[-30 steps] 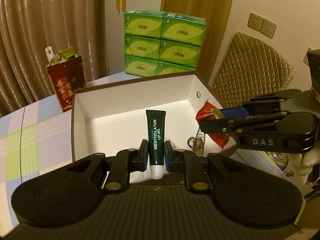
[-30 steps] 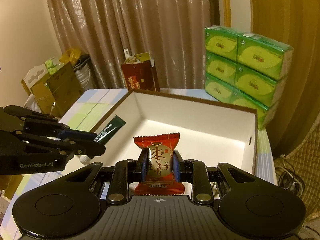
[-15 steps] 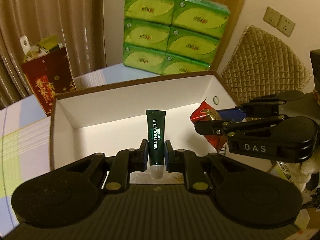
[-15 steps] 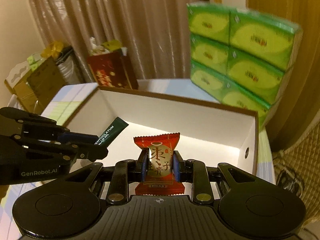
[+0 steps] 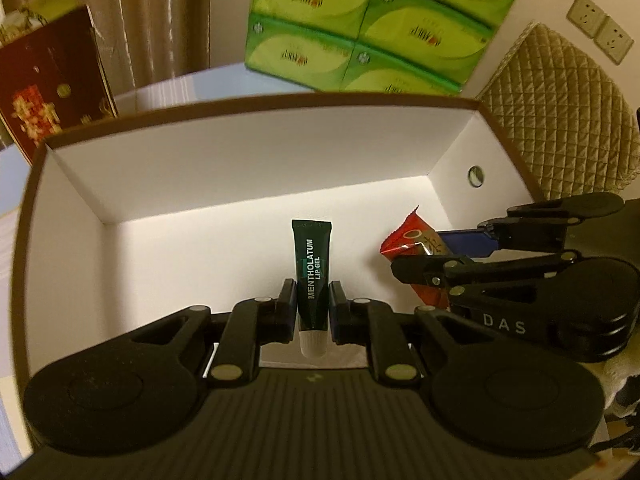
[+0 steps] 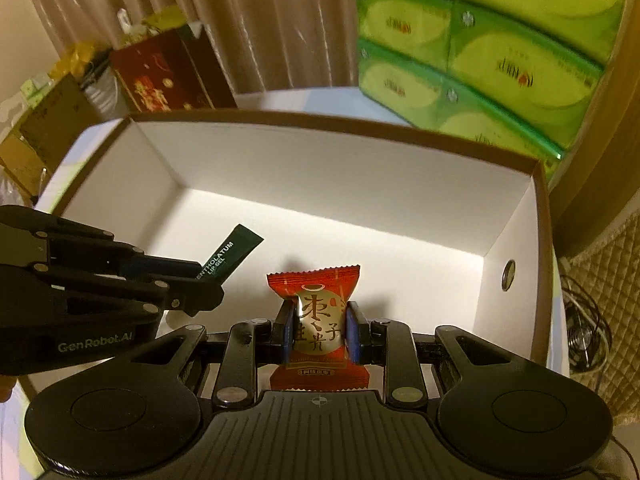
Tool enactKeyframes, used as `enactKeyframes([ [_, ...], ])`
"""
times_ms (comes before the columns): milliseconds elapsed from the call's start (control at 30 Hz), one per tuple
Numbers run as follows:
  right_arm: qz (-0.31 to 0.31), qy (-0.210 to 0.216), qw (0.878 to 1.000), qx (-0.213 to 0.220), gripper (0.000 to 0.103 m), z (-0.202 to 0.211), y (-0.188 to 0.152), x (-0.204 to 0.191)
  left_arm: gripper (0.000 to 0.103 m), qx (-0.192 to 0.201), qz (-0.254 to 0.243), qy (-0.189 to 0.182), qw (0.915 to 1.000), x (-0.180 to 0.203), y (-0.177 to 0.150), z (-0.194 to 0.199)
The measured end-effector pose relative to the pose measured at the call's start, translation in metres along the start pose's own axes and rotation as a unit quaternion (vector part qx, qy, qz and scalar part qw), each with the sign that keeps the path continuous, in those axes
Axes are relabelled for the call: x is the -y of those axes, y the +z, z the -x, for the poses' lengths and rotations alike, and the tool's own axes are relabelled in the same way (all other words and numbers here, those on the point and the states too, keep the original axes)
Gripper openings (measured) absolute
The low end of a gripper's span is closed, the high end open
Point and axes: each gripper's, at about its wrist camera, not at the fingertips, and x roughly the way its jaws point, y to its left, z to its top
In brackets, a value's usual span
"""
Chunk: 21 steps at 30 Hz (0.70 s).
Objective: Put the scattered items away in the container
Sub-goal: 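Lower both items into the box and open both tools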
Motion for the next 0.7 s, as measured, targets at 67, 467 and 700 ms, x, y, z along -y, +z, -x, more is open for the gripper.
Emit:
enactKeyframes([
  [67, -0.002, -0.002, 1.000, -0.003, 0.023, -0.005, 0.001, 0.002, 0.012, -0.005, 0.005, 0.002, 1.0000, -0.002, 0.001, -0.006],
  [467, -0.002, -0.004, 1.000, -0.002, 0.067, -0.008, 0.000, 0.005, 0.023, -0.035, 0.000, 0.030, 0.9989, -0.010, -0.004, -0.017],
  [700, 0.012, -0.007, 1.000, -0.015, 0.074, -0.002, -0.004, 0.002, 0.044, -0.034, -0.013, 0.052, 0.9980, -0.013, -0.008, -0.003],
])
